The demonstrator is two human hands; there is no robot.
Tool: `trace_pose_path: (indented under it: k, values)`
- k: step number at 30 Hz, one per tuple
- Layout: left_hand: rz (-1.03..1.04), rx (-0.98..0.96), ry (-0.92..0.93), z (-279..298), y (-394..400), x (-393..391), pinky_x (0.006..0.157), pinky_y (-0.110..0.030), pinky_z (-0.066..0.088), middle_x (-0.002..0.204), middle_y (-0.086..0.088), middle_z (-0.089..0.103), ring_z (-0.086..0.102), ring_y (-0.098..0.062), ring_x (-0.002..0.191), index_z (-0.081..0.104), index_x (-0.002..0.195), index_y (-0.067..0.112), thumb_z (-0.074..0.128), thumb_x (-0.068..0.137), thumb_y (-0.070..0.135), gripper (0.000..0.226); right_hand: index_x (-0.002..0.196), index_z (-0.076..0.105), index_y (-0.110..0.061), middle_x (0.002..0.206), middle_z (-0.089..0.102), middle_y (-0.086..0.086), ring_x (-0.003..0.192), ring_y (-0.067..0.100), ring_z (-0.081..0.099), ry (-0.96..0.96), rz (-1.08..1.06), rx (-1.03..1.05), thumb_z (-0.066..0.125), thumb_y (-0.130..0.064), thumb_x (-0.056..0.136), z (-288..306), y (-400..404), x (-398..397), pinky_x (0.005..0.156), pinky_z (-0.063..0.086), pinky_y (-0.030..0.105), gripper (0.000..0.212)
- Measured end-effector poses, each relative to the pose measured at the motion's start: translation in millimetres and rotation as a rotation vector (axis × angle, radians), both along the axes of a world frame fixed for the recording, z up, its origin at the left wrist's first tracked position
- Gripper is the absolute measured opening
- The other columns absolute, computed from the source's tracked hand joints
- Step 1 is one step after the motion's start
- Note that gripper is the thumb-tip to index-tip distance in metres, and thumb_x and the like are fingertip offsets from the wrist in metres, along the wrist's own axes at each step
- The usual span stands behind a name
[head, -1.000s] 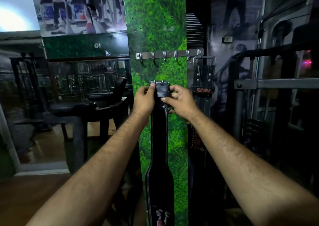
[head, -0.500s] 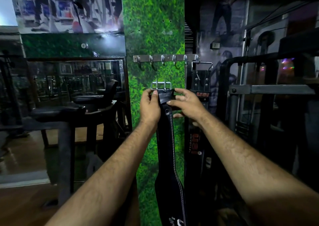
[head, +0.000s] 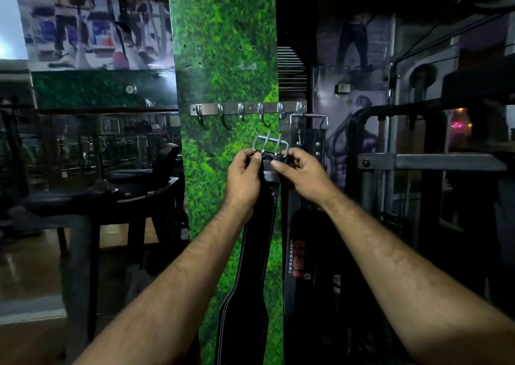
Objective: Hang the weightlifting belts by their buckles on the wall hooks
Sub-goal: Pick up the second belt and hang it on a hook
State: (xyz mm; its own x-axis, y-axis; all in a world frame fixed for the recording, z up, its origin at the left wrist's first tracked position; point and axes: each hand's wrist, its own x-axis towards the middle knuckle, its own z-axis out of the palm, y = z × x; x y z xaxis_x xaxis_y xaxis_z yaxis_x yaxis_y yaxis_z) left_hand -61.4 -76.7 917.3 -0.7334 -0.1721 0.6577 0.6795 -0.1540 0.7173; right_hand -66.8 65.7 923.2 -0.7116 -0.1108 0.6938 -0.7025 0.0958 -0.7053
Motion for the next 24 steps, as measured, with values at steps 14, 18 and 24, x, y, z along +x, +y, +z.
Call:
trace_pose_path:
  k: [14,18,24]
  values:
    - [0.263,-0.025,0.039,23.2,63.4,-76.8,0.062,-0.036,0.043,0.069,-0.01,0.058,0.05,-0.019,0.067,0.066,0.073,0.009,0.06,0.089,0.033,0.03,0.079,0.057,-0.006,0.068,0.057,0.002,0.062,0.011,0.05,0.008,-0.007,-0.047,0.063,-0.037,0.094,10.9,44.1,-97.7,0.061,0.041,0.032,0.035]
    - [0.332,-0.027,0.066,32.9,66.9,-94.0,0.065,-0.034,0.049,0.075,-0.01,0.069,0.058,-0.016,0.07,0.073,0.081,0.002,0.063,0.09,0.03,0.032,0.065,0.052,-0.014,0.06,0.049,0.0,0.056,0.011,0.045,0.116,-0.2,0.174,0.052,-0.048,0.098,20.5,55.2,-113.0,0.06,0.039,0.036,0.048]
    - [0.351,-0.05,0.044,44.2,74.5,-119.9,0.063,-0.037,0.049,0.071,-0.01,0.064,0.054,-0.016,0.069,0.071,0.079,-0.003,0.064,0.085,0.037,0.04,0.06,0.044,-0.014,0.054,0.042,-0.003,0.052,0.009,0.037,0.169,-0.146,0.0,0.059,-0.038,0.096,27.3,58.8,-130.4,0.05,0.031,0.033,0.046]
